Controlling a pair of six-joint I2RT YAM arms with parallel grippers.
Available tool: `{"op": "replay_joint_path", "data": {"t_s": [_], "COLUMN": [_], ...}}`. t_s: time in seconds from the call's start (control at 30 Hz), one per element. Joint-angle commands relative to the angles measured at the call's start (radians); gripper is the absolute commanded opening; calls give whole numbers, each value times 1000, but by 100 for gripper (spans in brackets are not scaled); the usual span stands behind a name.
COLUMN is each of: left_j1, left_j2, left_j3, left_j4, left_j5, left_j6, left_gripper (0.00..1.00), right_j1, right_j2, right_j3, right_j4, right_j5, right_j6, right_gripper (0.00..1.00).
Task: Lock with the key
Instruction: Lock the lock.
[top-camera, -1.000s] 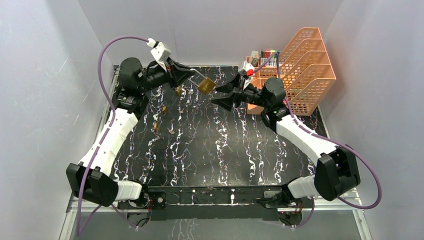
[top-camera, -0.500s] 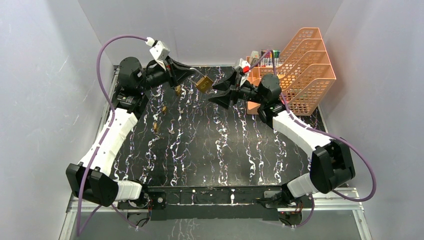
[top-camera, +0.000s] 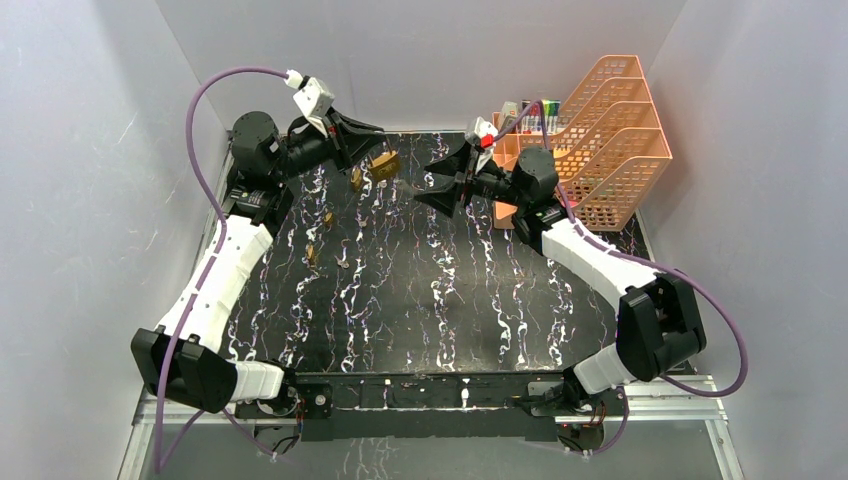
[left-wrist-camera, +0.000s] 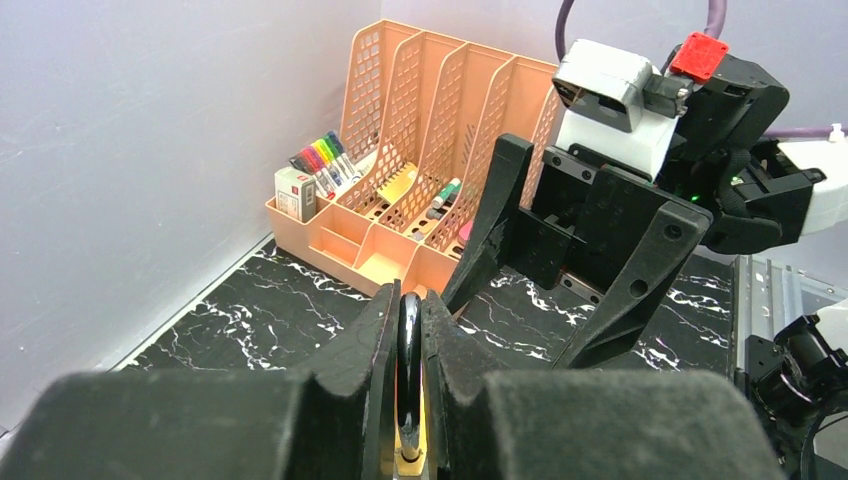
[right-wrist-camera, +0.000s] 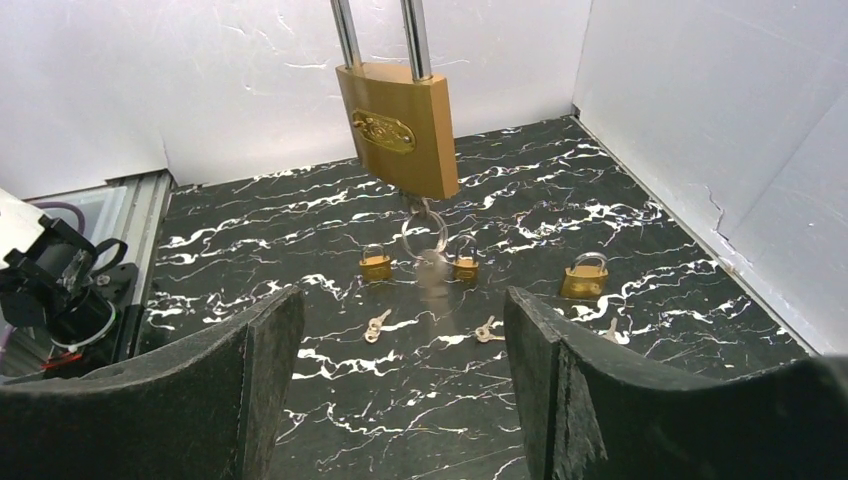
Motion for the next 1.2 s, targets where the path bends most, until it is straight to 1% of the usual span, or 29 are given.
{"op": "replay_joint_path", "data": {"t_s": [0.0, 0.17, 0.37, 0.47, 0.6, 0.67, 0.8, 0.87, 0.97, 1.07, 1.1, 1.17], "left_j1": [1, 2, 2, 1, 2, 2, 1, 1, 2, 2, 2, 2], "left_j2": [-37, -27, -22, -22, -19, -19, -18, -17, -19, -19, -19, -19], "left_j3": [64, 66, 69, 68, 67, 65, 60, 60, 61, 61, 60, 60], "left_j4": [93, 112, 126, 125, 126, 129, 135, 136, 138, 139, 140, 142], "left_j5": [17, 32, 46, 46, 46, 46, 43, 42, 41, 40, 38, 40], "left_j6": [-6, -25, -42, -43, -40, -40, -42, -43, -42, -42, -42, -44], "left_gripper": [0, 0, 0, 0, 0, 0, 0, 0, 0, 0, 0, 0], "right_j1": [5, 6, 7, 13, 29, 40, 69, 80, 85, 88, 88, 88], "right_j2": [18, 77, 146, 179, 214, 233, 255, 265, 285, 303, 306, 309], "right_j3": [34, 30, 57, 86, 109, 113, 129, 141, 171, 199, 201, 198], "right_j4": [91, 209, 329, 363, 417, 465, 479, 473, 448, 410, 411, 417], "right_j5": [-8, -52, -65, -83, -105, -119, -124, -127, -130, -141, -142, -141], "right_j6": [-12, 53, 117, 153, 207, 257, 270, 270, 274, 278, 280, 281], "right_gripper": [80, 81, 80, 75, 65, 63, 57, 50, 23, 3, 0, 0]}}
